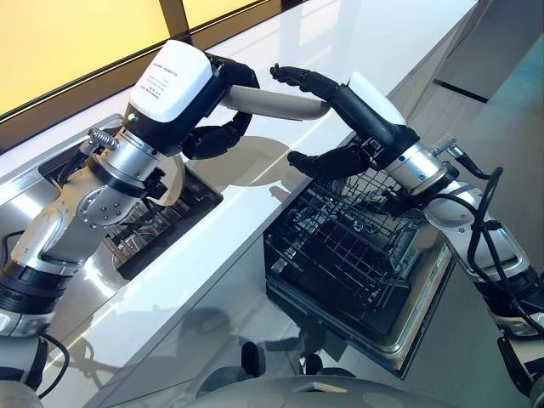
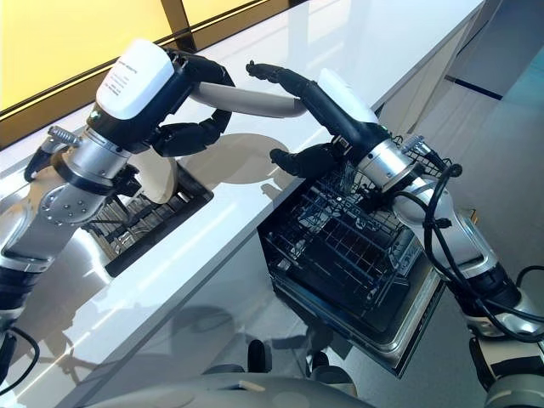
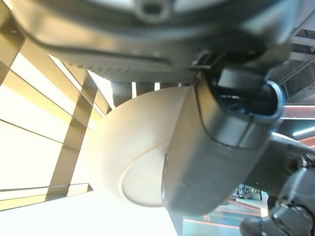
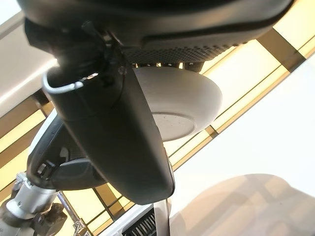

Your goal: Pick up plates and place into dishwasher.

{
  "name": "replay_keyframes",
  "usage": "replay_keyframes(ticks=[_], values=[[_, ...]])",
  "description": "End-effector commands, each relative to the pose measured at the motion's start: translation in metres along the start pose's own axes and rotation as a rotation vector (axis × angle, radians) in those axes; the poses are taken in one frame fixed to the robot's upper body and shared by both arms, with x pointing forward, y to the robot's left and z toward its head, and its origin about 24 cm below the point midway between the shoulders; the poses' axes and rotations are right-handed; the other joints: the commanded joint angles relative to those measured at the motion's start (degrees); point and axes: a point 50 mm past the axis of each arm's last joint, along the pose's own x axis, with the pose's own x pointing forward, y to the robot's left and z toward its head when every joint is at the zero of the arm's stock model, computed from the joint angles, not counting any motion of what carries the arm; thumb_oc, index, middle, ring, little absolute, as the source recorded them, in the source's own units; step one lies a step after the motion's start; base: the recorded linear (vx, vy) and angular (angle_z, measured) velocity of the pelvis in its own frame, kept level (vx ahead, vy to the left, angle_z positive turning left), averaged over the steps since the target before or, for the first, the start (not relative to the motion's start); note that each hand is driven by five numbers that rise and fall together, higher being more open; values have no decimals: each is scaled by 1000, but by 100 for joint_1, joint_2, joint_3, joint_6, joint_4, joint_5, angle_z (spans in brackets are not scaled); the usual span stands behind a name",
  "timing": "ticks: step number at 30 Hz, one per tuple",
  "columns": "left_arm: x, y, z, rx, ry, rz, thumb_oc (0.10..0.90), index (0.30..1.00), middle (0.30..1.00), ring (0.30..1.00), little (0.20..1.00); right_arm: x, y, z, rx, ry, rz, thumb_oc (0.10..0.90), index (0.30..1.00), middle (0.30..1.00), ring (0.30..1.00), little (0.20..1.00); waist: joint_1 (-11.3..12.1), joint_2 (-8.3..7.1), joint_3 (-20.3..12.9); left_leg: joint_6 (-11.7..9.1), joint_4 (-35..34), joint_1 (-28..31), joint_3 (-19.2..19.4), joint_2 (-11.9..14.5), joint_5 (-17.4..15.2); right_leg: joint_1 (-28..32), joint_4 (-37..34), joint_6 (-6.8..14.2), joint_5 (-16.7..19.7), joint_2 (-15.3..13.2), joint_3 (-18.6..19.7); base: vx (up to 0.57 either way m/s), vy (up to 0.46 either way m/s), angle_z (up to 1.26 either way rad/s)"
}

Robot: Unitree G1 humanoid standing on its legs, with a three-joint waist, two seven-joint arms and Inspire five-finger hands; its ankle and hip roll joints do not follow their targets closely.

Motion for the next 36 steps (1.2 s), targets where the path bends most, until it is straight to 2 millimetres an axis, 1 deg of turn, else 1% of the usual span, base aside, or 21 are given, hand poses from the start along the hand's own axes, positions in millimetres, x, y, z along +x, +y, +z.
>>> replay_keyframes(ticks=[1, 3, 8, 13, 15, 18, 19, 20, 21, 23, 26, 29, 30, 32, 34, 35, 36], values=[[31, 36, 23, -60, -178, 218, 100, 300, 300, 300, 200, 23, -25, 52, 18, -294, -129, 100, 300, 300, 300, 200, 101, 133, -515, 85, 135, 446, 143, -254, -1064, -376, 789, 142, -484, 409, -204, 18, -56, -1], [31, 31, 28, -132, -203, 193, 100, 300, 300, 300, 200, 23, -24, 52, 31, -298, -155, 100, 300, 300, 300, 200, 103, 142, -510, 93, 149, 423, 114, -235, -1054, -405, 891, 130, -549, 423, -184, 12, -43, -1], [29, 24, 37, -238, -259, 149, 100, 300, 300, 300, 200, 21, -22, 49, 56, -293, -207, 100, 300, 300, 300, 200, 101, 149, -465, 117, 193, 404, 48, -197, -1056, -463, 1146, 92, -696, 428, -176, 13, -43, 2], [26, 22, 44, -366, -328, 147, 100, 300, 300, 300, 200, 19, -23, 43, 83, -270, -273, 100, 300, 300, 300, 200, 101, 143, -439, 95, 207, 452, 21, -179, -1083, -378, 1054, 49, -683, 456, -201, 12, -62, 5], [22, 27, 47, -392, -370, 233, 100, 300, 300, 300, 200, 18, -23, 37, 84, -245, -288, 100, 300, 300, 300, 200, 98, 123, -449, 57, 256, 453, 46, -181, -1109, -308, 851, 15, -611, 510, -191, 0, -75, 2], [16, 32, 48, -380, -395, 342, 100, 300, 300, 300, 200, 16, -25, 32, 78, -222, -304, 100, 300, 300, 300, 200, 120, 109, -463, 7, 309, 426, 62, -185, -1111, -236, 647, -20, -522, 556, -192, -2, -60, 0], [14, 32, 48, -371, -389, 380, 270, 446, 446, 446, 370, 15, -25, 30, 75, -212, -312, 100, 300, 300, 300, 200, 131, 103, -462, -4, 328, 415, 64, -182, -1112, -221, 626, -31, -516, 561, -199, 5, -54, -1], [11, 35, 46, -374, -377, 421, 270, 446, 446, 446, 370, 14, -25, 27, 72, -201, -326, 100, 300, 300, 300, 200, 146, 98, -471, -12, 343, 401, 53, -178, -1110, -216, 645, -41, -537, 567, -204, 8, -57, -1], [9, 36, 43, -376, -353, 446, 800, 900, 900, 900, 900, 12, -26, 26, 64, -191, -342, 100, 300, 300, 300, 200, 155, 96, -474, -18, 363, 380, 43, -168, -1104, -227, 690, -54, -567, 567, -210, 7, -40, 0], [8, 35, 39, -388, -317, 459, 800, 900, 900, 900, 900, 9, -27, 23, 61, -176, -364, 100, 300, 300, 300, 200, 159, 100, -471, -11, 375, 354, 10, -152, -1095, -262, 799, -69, -632, 563, -213, -5, -36, 1], [5, 34, 31, -421, -236, 483, 800, 900, 900, 900, 900, 1, -30, 16, 49, -142, -431, 100, 300, 300, 300, 200, 153, 115, -436, 28, 388, 331, -90, -120, -1084, -366, 1157, -89, -806, 527, -221, -15, -36, 3], [-5, 35, 16, -517, -138, 538, 800, 900, 900, 900, 900, -10, -37, 7, 45, -108, -523, 100, 300, 300, 300, 200, 136, 129, -347, 101, 384, 365, -186, -107, -1094, -557, 1666, -56, -880, 449, -244, -25, -33, 9], [-9, 34, 10, -568, -103, 564, 800, 900, 900, 900, 900, -15, -39, 3, 46, -96, -558, 100, 300, 300, 300, 200, 131, 131, -320, 112, 371, 380, -222, -112, -1095, -594, 1712, -52, -895, 443, -239, -28, -45, 13], [-18, 30, 0, -682, -38, 620, 800, 900, 900, 900, 900, -22, -39, -4, 47, -77, -617, 100, 300, 300, 300, 200, 112, 139, -291, 92, 356, 418, -275, -111, -1091, -544, 1573, -85, -918, 480, -193, -27, -39, 10], [-29, 19, -12, -859, 64, 700, 800, 900, 900, 900, 900, -29, -42, -12, 20, -48, -717, 100, 300, 300, 300, 200, 85, 146, -283, 56, 326, 445, -293, -110, -1086, -451, 1324, -107, -850, 534, -125, -42, -17, 5], [-31, 15, -15, -898, 95, 714, 800, 900, 900, 900, 900, -31, -43, -15, 9, -39, -746, 100, 300, 300, 300, 200, 85, 152, -282, 46, 322, 450, -287, -106, -1084, -419, 1257, -109, -824, 549, -112, -55, -8, 1], [-36, 8, -21, -977, 149, 758, 800, 900, 900, 900, 900, -34, -46, -19, -15, -20, -801, 100, 300, 300, 300, 200, 82, 156, -278, 29, 333, 435, -278, -104, -1082, -393, 1184, -113, -799, 567, -96, -61, -7, -2]])
